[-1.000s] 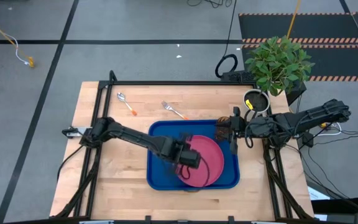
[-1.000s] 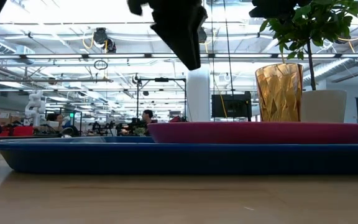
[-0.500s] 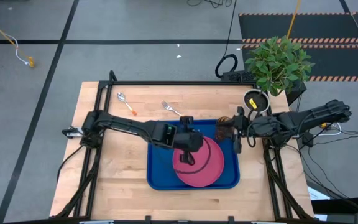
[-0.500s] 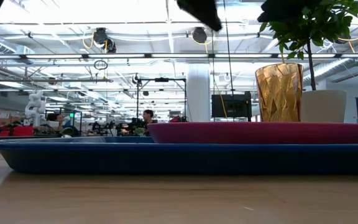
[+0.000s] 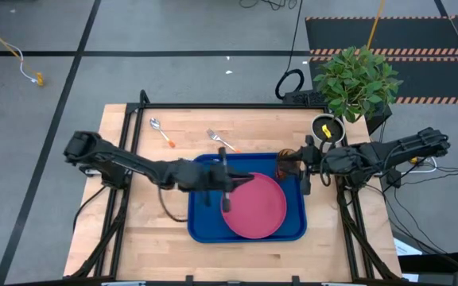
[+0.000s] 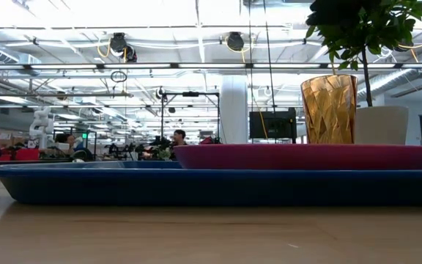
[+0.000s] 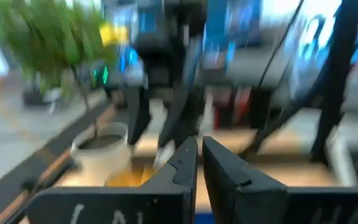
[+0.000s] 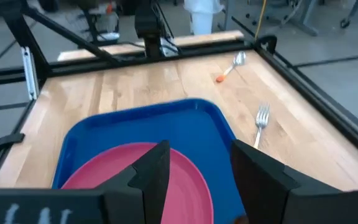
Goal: Pick and place plate/cup/fork/spoon on tray
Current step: Put the orange fork on the blue tray to the left of the pink plate
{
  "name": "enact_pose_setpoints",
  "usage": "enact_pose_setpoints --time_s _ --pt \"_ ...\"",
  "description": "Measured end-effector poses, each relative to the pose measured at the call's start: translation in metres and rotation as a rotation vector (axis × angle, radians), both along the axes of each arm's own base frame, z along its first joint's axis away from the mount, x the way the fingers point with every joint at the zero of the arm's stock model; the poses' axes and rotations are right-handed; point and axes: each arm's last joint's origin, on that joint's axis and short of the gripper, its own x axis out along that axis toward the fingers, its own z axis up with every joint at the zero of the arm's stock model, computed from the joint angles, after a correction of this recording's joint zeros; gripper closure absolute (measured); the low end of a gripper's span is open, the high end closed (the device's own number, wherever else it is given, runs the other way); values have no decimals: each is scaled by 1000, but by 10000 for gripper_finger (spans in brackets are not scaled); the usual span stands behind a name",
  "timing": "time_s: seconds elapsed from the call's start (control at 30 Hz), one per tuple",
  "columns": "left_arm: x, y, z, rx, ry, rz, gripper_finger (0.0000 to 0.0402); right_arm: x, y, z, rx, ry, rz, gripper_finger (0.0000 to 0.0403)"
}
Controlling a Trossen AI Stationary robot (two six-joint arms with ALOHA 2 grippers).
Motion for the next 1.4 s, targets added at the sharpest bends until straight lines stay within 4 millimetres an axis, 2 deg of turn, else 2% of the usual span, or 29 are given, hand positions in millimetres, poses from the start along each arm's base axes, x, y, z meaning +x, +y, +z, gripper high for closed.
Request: enact_pose_setpoints --time_s 0.13,0.27,0.37,0.43,0.5,0.63,0.7,0.8,0.97,1.07,1.23,1.4 --pt "-19 10 0 -108 -199 -119 378 4 2 6 -27 -64 41 243" --pt "-28 16 2 -106 -225 -140 378 14 10 16 -78 -195 244 243" --pt "-35 18 7 -8 -193 -115 378 21 15 22 -162 -317 365 243" --pt "-40 22 4 31 -136 -35 378 24 13 32 -227 -422 308 243" --pt "-47 26 4 55 -96 52 378 27 7 40 -276 -473 161 242" --pt "-72 41 2 64 -39 174 378 42 -8 39 -435 -328 -58 230" --pt "-86 50 -4 70 18 237 378 56 -17 43 -454 -259 -124 221" --pt "-110 70 -9 54 82 399 378 81 -33 51 -426 -139 -133 209" --pt "-147 103 -23 -28 191 592 378 135 -67 71 -328 48 -83 208" --pt "-162 114 -35 -96 222 662 378 166 -91 70 -249 204 -106 210" --pt "-173 122 -51 -86 281 709 378 202 -136 60 -112 361 -136 210" --pt "-176 126 -58 -73 346 735 378 229 -178 22 15 450 -133 210"
